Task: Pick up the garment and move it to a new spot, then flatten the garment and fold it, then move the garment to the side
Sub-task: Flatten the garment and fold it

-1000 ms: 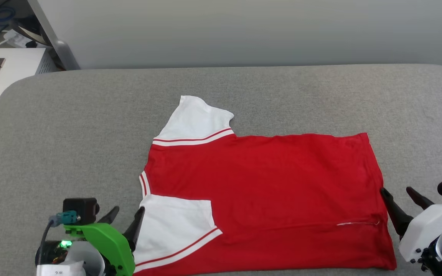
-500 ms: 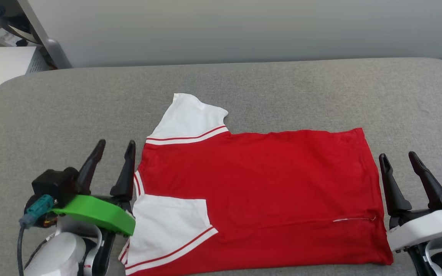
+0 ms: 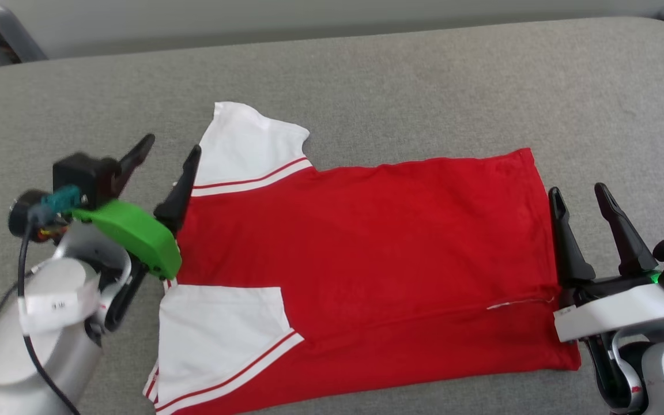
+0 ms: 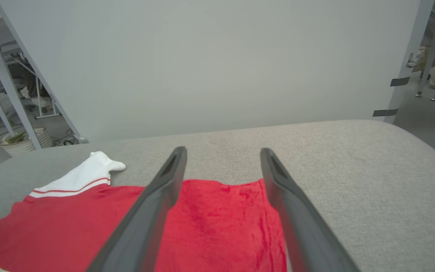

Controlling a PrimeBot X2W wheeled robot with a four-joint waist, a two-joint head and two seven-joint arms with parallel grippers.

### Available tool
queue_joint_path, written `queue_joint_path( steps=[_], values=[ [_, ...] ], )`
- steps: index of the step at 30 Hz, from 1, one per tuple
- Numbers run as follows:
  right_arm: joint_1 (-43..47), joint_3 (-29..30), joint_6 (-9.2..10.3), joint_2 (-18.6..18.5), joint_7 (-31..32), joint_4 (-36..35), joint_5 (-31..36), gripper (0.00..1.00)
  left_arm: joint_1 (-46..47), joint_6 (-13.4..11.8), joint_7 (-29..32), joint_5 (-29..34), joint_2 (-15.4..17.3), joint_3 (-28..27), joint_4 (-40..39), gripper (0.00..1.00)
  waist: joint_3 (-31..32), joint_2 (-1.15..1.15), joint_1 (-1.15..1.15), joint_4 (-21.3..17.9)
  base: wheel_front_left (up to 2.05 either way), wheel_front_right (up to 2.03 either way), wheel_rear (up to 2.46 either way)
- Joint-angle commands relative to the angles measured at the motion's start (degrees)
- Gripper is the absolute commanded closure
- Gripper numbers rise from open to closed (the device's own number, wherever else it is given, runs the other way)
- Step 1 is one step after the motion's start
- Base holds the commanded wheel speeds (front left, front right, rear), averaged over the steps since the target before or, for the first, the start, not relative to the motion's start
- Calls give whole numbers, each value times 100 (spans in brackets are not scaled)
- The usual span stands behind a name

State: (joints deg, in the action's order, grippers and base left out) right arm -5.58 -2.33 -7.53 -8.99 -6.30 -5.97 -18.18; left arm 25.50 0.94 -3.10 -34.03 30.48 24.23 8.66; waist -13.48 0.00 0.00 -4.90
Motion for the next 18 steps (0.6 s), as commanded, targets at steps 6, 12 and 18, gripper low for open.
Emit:
queue_joint_path(
  steps=[6, 12, 18],
  values=[
    [-302, -242, 4, 53, -68, 39, -5, 0, 1665, 492, 1714, -44, 397, 381, 657, 0, -814, 0, 0, -508, 0, 0, 0],
    [-508, -423, 4, 72, -157, 127, -35, 0, 2911, 621, 3204, -374, 474, 707, 1454, 0, -1172, 0, 0, -748, 0, 0, 0],
    [-702, -500, 4, 100, -229, 172, -16, 0, 3674, 649, 4353, -728, 473, 1021, 2175, 0, -1453, 0, 0, -909, 0, 0, 0]
  ],
)
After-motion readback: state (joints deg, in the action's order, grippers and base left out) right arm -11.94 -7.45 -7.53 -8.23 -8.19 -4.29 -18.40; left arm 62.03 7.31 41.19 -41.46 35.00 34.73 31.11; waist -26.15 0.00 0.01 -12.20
